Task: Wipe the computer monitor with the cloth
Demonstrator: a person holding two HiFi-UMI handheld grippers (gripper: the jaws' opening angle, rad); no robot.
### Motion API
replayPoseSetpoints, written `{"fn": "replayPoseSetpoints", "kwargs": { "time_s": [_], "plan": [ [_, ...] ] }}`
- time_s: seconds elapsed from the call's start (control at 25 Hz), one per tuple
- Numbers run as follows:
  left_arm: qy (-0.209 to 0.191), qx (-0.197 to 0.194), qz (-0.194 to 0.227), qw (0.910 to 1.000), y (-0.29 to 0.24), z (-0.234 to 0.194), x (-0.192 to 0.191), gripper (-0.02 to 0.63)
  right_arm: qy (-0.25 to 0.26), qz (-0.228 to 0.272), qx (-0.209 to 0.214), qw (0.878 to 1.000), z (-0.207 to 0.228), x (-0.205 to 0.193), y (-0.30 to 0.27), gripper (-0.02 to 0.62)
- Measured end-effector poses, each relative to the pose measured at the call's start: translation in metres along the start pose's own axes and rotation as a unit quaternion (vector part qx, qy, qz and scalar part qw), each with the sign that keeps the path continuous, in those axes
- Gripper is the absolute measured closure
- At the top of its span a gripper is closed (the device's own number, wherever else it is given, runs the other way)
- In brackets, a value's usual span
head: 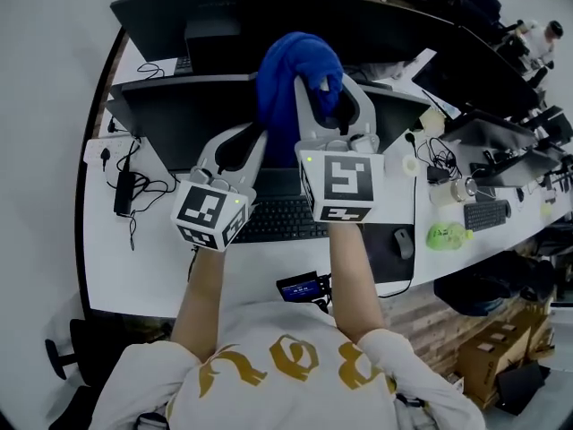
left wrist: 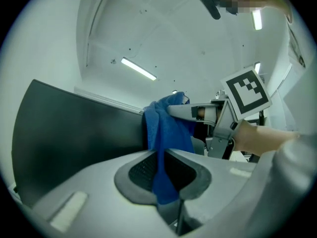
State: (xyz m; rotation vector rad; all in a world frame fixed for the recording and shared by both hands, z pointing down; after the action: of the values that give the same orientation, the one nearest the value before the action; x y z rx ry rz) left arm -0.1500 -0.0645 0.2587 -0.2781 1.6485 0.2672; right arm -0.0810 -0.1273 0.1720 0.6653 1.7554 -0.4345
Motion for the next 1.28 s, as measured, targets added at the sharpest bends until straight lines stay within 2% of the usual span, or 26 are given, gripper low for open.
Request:
{"fn": "replayPoseSetpoints", "kwargs": {
  "time_s": [0.24,0.4,1.28],
  "plan": [
    [-0.012,0.012,-0.004,0.9998,-0.005,0.013,-0.001,0.560,-0.007,-0.007,0.007,1.000,0.016,-0.007,0.007,0.422],
    [-0.023,0.003,-0.015,0.9996,-0.014,0.029,-0.005,0.560,-0.030,-0.014,0.003,0.999,0.036,-0.016,0.014,0.422],
    [-0.024,-0.013,-0.028,0.9992,-0.040,0.056,-0.017,0.560,-0.064,-0.016,-0.027,0.997,0.091,-0.036,0.038,0.420]
  ]
}}
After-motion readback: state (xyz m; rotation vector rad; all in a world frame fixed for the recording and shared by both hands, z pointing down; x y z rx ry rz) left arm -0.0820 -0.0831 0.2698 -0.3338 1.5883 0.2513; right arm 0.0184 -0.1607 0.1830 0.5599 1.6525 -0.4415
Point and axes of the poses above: the fingertips, and each gripper's own axes: y backward along the fingers, z to its right, x out of its top, the point moved 2 cm from there along y, backward along the fingers, and after that the axes turned 2 degrees about x, right-handed, at the moved point
